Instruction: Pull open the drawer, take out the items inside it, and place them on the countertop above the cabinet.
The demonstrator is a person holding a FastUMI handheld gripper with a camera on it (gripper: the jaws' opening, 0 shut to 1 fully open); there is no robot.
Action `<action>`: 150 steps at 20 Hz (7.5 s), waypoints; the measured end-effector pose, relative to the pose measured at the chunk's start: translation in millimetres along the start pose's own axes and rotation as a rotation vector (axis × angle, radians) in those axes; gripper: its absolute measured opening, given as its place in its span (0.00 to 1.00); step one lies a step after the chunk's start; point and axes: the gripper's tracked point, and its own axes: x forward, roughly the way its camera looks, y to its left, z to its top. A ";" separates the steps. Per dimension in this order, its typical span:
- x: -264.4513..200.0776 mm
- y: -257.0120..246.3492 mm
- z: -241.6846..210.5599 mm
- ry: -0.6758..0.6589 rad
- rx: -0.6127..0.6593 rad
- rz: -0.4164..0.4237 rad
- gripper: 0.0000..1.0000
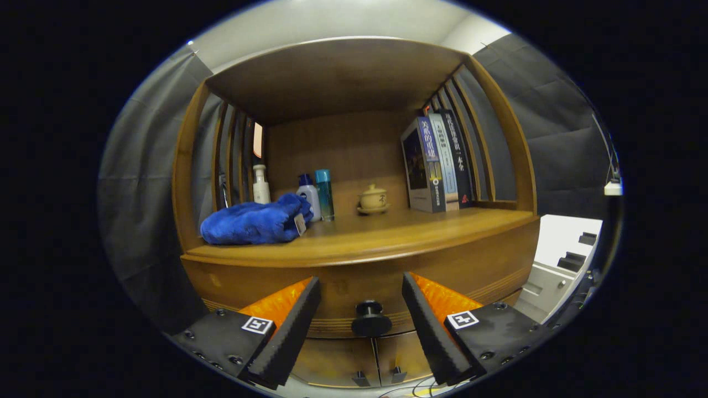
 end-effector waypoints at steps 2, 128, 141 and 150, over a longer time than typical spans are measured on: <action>7.9 -9.1 -12.4 0.018 -0.022 -0.014 0.98; -2.3 0.0 -47.5 0.974 -0.095 -0.062 0.31; -25.2 8.4 15.0 0.929 -0.086 -0.037 0.24; -17.4 15.7 70.6 0.883 -0.111 -0.026 0.24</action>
